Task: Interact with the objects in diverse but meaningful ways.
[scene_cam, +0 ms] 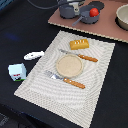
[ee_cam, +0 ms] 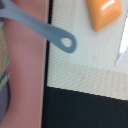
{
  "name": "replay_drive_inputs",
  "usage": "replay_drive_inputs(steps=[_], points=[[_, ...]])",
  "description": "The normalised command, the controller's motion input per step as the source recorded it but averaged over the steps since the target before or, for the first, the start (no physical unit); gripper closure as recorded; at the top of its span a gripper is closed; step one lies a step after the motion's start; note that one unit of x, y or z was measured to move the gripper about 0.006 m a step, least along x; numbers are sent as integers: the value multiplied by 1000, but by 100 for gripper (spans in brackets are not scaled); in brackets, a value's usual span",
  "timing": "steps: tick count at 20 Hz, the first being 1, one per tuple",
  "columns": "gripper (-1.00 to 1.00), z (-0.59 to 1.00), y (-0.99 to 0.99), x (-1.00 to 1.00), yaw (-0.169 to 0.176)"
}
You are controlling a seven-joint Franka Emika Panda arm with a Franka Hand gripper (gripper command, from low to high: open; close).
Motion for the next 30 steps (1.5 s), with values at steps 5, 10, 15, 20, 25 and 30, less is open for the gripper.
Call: replay_drive_inputs(steps=[5, 10, 15, 20, 25, 30], points=[[-100, -109, -991, -90, 0], [-100, -358, -910, -418, 0], [-100, -481, -817, -585, 0], [-100, -318, -497, -709, 39], [-100, -30, -99, -688, 129], [-100, 17, 38, -696, 177]])
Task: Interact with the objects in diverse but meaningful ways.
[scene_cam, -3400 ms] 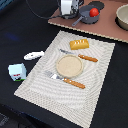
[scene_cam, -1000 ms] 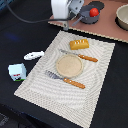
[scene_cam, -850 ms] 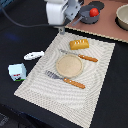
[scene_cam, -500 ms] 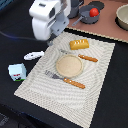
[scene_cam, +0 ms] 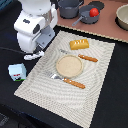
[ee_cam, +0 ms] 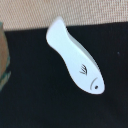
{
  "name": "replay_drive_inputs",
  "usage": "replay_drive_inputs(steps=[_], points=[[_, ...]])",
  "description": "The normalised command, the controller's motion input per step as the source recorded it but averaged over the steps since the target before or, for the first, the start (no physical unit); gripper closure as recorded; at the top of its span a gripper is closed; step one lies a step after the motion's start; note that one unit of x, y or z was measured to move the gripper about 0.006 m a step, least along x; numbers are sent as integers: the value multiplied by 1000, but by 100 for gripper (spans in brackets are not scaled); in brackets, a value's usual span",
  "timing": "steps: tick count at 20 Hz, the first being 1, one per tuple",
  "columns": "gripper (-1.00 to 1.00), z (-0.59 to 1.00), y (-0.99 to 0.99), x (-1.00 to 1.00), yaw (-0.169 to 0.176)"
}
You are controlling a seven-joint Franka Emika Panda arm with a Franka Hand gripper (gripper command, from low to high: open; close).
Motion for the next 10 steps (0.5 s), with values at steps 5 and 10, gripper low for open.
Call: replay_drive_inputs(steps=[5, 10], points=[[-100, -132, 0, -730, 152], [-100, -305, -118, -500, 119]])
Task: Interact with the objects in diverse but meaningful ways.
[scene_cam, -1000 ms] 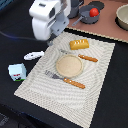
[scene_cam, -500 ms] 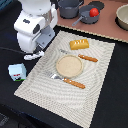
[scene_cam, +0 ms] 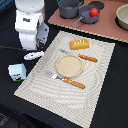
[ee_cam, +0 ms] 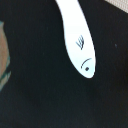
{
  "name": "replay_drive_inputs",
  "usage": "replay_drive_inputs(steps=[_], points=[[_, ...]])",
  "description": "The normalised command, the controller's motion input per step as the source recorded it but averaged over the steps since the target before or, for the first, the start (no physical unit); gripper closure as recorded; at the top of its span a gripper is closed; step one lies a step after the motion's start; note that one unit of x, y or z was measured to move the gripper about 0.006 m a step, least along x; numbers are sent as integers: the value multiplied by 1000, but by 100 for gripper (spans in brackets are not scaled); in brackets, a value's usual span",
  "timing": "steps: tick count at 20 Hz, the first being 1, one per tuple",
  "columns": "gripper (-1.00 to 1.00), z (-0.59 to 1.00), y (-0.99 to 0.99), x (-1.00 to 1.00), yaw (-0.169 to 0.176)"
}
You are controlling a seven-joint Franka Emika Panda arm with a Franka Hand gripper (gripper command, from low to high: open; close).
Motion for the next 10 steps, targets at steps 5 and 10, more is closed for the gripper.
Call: replay_drive_inputs(steps=[5, 10], points=[[-100, -386, -179, -258, 101], [-100, -330, -137, -188, 95]])
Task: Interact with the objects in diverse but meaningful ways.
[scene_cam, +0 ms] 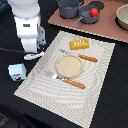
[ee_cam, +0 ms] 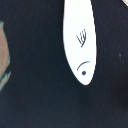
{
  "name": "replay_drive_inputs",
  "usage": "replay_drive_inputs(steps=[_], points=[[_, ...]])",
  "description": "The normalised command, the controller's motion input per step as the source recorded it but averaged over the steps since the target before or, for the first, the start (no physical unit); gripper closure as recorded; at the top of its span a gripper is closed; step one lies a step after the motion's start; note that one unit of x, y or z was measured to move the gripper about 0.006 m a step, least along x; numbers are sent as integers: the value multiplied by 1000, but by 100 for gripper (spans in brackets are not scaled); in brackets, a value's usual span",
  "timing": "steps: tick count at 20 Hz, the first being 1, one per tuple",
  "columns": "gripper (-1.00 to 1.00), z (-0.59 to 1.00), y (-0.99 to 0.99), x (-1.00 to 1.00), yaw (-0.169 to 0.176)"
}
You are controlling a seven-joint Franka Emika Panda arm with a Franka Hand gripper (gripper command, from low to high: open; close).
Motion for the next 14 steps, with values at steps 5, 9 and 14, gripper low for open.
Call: replay_drive_inputs(steps=[5, 9, 14], points=[[-100, -313, -4, -238, 89], [-100, -289, 0, -344, 86], [-100, -249, 0, -285, 84]])
